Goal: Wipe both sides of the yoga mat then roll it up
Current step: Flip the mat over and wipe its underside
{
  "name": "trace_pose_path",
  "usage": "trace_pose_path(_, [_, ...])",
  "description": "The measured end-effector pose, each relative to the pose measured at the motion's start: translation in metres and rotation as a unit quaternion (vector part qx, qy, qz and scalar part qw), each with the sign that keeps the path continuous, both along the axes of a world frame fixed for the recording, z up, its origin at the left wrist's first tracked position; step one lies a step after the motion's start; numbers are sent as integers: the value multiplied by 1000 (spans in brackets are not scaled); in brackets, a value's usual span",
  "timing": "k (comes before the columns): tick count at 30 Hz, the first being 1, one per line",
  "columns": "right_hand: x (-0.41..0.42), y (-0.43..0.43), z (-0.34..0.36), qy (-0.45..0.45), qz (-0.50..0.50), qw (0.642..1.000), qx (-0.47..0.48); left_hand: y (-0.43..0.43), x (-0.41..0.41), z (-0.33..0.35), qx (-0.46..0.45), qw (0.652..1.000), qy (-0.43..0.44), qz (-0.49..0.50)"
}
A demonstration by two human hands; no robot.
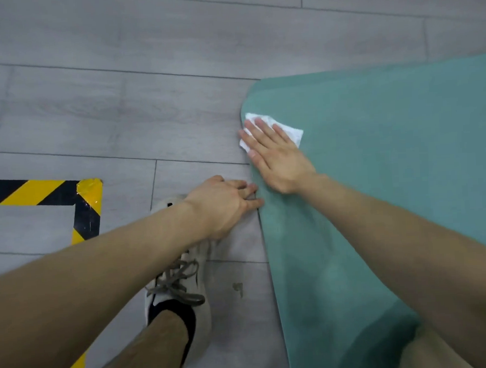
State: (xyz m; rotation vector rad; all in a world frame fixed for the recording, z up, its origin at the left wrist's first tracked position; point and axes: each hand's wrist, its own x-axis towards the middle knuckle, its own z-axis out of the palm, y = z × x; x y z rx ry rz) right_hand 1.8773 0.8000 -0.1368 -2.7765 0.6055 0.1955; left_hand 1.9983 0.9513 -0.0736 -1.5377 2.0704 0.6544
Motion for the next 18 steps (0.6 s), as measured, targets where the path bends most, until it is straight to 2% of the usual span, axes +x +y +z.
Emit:
trace_pose_path(3, [53,-37,-1,26,-46,999,6,-3,6,0,20,1000,6,-10])
trace_pose_path(6, [23,-50,-7,24,-74,997,-3,-8,17,9,2,999,33,10])
trace_pose_path(8, [-24,-60,-8,17,-174,984,-14,-16,29,16,-27,998,34,40])
trace_pose_path(10, [-56,-72,-7,34,-301,953,0,-30,47,16,-42,995,26,81])
trace_pose_path(12, [-49,-70,-5,51,-363,931,11,-47,66,15,-73,991,12,108])
trace_pose_path(14, [-11,-55,-6,20,-314,949,-4,-65,78,18,-120,986,-24,110])
trace_pose_path(16, [34,-34,-9,-10,-151,988,-13,-85,90,22,-157,981,-52,101])
trace_pose_path(18, [55,-25,-9,-16,-38,999,-14,-101,105,24,-183,976,-72,94])
